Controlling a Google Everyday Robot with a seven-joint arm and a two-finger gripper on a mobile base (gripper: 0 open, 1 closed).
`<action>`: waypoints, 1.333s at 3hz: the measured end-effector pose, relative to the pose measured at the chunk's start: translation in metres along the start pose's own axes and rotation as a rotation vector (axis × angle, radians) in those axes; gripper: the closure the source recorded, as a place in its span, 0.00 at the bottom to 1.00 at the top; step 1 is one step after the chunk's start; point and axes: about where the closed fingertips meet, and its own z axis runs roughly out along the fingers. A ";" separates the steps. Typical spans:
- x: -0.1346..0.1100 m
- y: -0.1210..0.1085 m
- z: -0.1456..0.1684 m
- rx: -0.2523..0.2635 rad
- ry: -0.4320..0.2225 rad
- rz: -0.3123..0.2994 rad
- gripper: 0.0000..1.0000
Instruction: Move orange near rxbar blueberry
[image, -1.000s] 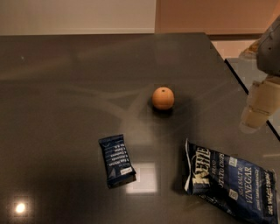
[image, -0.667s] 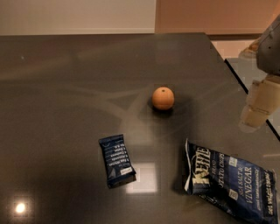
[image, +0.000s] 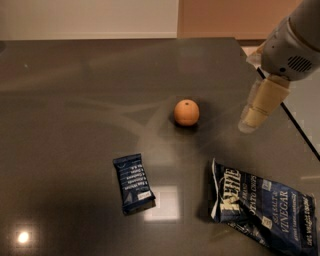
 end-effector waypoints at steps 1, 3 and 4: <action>-0.030 -0.014 0.044 -0.038 -0.097 0.010 0.00; -0.054 -0.017 0.100 -0.087 -0.150 0.002 0.00; -0.062 -0.015 0.120 -0.104 -0.168 -0.002 0.00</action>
Offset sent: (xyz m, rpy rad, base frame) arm 0.0679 0.0807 -0.0776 0.1804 0.0333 0.0644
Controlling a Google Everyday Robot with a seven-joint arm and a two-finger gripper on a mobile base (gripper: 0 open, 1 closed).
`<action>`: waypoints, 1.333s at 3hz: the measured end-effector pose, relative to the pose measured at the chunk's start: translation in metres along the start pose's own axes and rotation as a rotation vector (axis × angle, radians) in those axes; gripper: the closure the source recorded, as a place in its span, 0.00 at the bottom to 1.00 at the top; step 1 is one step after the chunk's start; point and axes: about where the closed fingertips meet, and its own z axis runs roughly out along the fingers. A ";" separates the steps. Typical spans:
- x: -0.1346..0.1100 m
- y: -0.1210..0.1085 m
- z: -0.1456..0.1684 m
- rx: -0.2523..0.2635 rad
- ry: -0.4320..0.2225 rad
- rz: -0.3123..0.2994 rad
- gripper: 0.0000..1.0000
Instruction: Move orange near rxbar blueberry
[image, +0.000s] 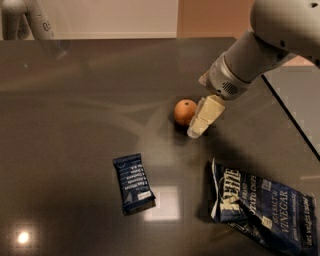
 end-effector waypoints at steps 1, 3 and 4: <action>-0.002 -0.001 0.014 -0.011 -0.003 -0.003 0.00; -0.003 -0.002 0.029 -0.040 -0.009 -0.009 0.38; -0.005 -0.003 0.028 -0.052 -0.018 -0.010 0.62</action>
Offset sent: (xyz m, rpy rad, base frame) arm 0.0123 0.0151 -0.0265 0.0106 0.0265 0.0240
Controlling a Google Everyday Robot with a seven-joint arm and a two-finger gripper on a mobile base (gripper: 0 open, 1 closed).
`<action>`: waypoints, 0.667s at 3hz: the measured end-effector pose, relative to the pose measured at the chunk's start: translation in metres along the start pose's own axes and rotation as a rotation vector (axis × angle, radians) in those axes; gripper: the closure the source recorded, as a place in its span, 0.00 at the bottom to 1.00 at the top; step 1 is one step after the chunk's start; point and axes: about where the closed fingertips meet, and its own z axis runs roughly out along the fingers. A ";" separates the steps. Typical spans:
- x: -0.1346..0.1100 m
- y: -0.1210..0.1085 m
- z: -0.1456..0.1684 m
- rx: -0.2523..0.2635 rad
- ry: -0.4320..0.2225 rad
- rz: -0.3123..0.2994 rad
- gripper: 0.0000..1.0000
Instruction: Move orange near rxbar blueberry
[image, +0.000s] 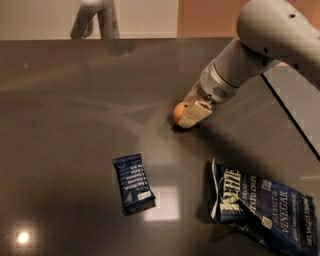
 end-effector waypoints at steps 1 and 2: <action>-0.012 0.009 -0.010 -0.022 -0.038 -0.026 0.84; -0.027 0.031 -0.020 -0.071 -0.087 -0.074 1.00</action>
Offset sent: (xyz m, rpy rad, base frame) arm -0.0602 0.0369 0.0502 0.1474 0.0191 0.2036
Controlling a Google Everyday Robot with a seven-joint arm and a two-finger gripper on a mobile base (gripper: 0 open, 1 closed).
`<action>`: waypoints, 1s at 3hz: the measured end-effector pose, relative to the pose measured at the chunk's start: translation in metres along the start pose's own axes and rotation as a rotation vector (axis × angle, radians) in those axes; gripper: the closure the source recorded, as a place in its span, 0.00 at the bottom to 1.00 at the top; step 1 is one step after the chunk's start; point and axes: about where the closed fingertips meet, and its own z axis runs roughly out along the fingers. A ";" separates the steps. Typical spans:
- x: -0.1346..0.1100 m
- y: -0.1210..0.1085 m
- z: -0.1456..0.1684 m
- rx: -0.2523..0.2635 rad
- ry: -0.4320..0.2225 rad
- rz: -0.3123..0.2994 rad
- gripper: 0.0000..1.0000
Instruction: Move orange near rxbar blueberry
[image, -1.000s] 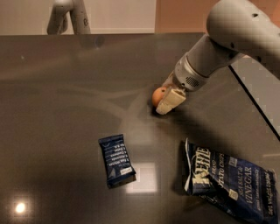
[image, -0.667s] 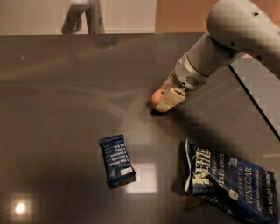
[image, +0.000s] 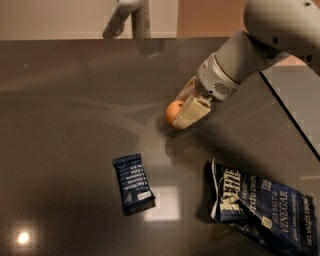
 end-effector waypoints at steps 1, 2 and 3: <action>-0.015 0.029 0.000 -0.060 -0.033 -0.052 1.00; -0.024 0.052 0.005 -0.113 -0.044 -0.090 1.00; -0.026 0.070 0.014 -0.152 -0.045 -0.115 1.00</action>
Offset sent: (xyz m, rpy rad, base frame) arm -0.0767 0.0422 0.0033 0.0567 0.0666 0.2169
